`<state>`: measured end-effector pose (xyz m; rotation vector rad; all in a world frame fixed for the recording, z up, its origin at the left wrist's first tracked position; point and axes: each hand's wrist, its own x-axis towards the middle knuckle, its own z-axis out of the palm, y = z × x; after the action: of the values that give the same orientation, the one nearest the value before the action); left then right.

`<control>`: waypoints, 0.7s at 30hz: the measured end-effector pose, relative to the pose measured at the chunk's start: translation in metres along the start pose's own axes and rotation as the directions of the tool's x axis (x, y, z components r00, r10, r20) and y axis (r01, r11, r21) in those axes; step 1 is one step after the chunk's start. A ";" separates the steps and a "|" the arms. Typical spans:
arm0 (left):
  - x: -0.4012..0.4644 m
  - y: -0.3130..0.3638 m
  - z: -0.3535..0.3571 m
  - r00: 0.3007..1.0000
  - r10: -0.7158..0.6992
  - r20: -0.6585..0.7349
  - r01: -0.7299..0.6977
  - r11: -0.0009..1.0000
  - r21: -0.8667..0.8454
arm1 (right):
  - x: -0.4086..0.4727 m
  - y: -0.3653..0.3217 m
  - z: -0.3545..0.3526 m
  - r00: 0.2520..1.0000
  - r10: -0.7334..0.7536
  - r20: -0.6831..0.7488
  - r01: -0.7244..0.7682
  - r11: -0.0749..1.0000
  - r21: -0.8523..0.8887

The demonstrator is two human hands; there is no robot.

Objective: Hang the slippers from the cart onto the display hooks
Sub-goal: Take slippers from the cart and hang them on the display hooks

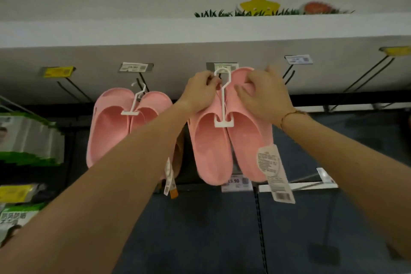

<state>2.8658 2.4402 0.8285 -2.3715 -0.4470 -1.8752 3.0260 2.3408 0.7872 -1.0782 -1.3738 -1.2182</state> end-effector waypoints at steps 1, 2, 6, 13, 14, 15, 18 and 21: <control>0.004 -0.004 0.005 1.000 0.010 0.022 -0.009 1.000 -0.020 | 0.005 0.007 0.004 1.000 -0.008 0.002 0.008 1.000 -0.003; 0.007 -0.008 0.010 0.999 0.027 0.034 -0.026 0.999 -0.023 | 0.008 0.014 0.008 1.000 -0.016 0.001 0.016 1.000 -0.004; 0.013 -0.029 0.027 0.997 0.072 0.020 -0.073 0.997 0.038 | 0.014 0.033 0.030 0.999 0.035 -0.002 -0.034 0.997 0.064; 0.034 -0.053 0.042 0.997 0.072 0.000 -0.072 0.993 0.089 | 0.022 0.061 0.071 0.998 0.063 -0.029 -0.058 0.989 0.135; 0.037 -0.054 0.043 0.997 0.079 0.002 -0.078 0.992 0.097 | 0.024 0.064 0.076 0.998 0.057 -0.029 -0.052 0.989 0.141; 0.040 -0.056 0.044 0.996 0.086 0.006 -0.086 0.991 0.102 | 0.025 0.068 0.080 0.998 0.050 -0.030 -0.045 0.988 0.146; 0.047 -0.059 0.047 0.996 0.087 0.016 -0.088 0.989 0.120 | 0.029 0.074 0.090 0.998 0.058 -0.034 -0.052 0.984 0.170; 0.051 -0.066 0.047 0.997 0.076 0.012 -0.077 0.987 0.144 | 0.031 0.077 0.099 0.997 0.067 -0.029 -0.061 0.982 0.179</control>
<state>2.9020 2.5238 0.8591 -2.2689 -0.4683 -1.7411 3.0872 2.4483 0.8254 -0.9634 -1.3825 -1.0420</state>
